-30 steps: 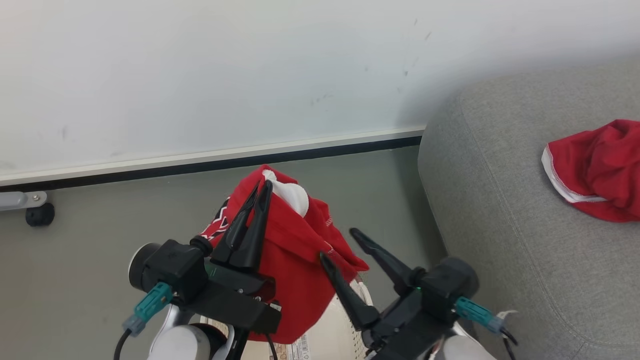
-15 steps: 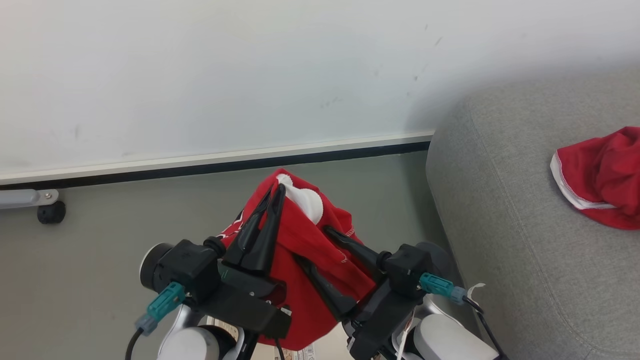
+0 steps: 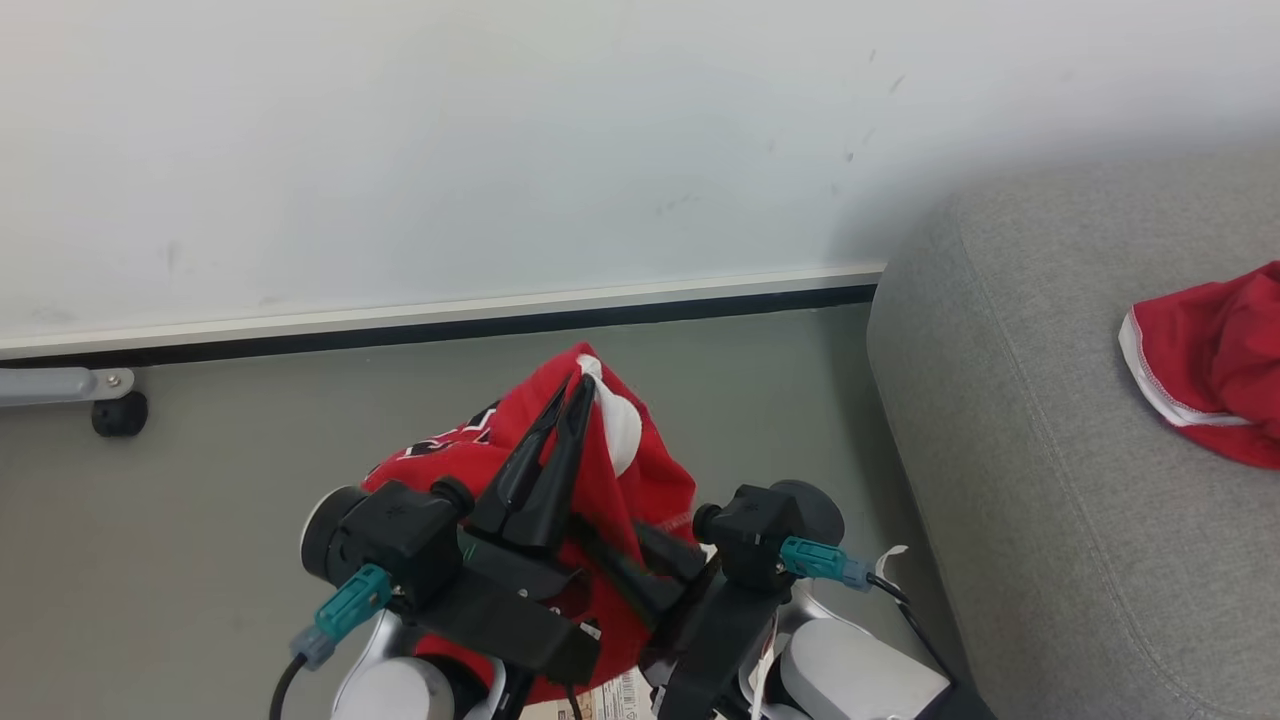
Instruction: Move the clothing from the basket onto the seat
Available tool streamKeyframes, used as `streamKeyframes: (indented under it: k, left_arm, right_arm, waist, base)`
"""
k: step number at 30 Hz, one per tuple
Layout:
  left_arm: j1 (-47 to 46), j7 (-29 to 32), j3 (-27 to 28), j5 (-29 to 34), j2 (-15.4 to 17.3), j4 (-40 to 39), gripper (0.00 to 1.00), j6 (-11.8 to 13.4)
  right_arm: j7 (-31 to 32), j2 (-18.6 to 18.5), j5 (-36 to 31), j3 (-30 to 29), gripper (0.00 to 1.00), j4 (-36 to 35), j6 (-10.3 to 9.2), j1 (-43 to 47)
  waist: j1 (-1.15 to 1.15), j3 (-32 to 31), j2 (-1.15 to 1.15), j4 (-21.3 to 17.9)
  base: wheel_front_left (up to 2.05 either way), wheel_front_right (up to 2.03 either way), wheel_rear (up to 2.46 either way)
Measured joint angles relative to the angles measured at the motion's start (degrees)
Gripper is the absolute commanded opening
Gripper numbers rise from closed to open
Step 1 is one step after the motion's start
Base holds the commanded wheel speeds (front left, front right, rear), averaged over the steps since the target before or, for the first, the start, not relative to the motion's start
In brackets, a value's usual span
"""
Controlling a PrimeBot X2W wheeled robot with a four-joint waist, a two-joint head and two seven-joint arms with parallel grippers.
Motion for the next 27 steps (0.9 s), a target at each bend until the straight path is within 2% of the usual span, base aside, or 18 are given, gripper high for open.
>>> streamKeyframes:
  k: [15,16,19,27]
  left_arm:
    - [-0.05,0.43,-0.10,0.04,0.10,-0.19,0.00,0.09]
    - [-0.09,0.48,-0.15,0.08,0.29,-0.19,0.18,0.08]
    - [-0.09,0.77,-0.14,0.42,0.90,-0.33,0.98,0.08]
    - [0.15,0.93,-0.76,1.55,1.97,-0.60,1.00,0.52]
  right_arm:
    - [-3.03,-0.01,5.44,2.82,0.00,2.81,-0.85,-3.41]
    - [-3.25,-0.01,5.45,2.75,0.00,3.07,-0.92,-3.46]
    - [-3.72,-0.02,5.88,2.41,0.00,3.81,-0.92,-4.09]
    - [-4.97,0.03,5.84,-0.77,0.00,7.61,-1.11,-5.45]
  waist:
    - [0.00,0.29,0.00,0.00]
    - [0.00,0.30,0.00,-0.06]
    - [0.00,0.32,0.00,-0.27]
    - [0.00,0.30,0.00,-1.17]
  base:
    - [0.00,0.00,0.00]
    - [0.00,0.00,0.00]
    - [0.00,0.00,0.00]
    - [0.00,0.00,0.00]
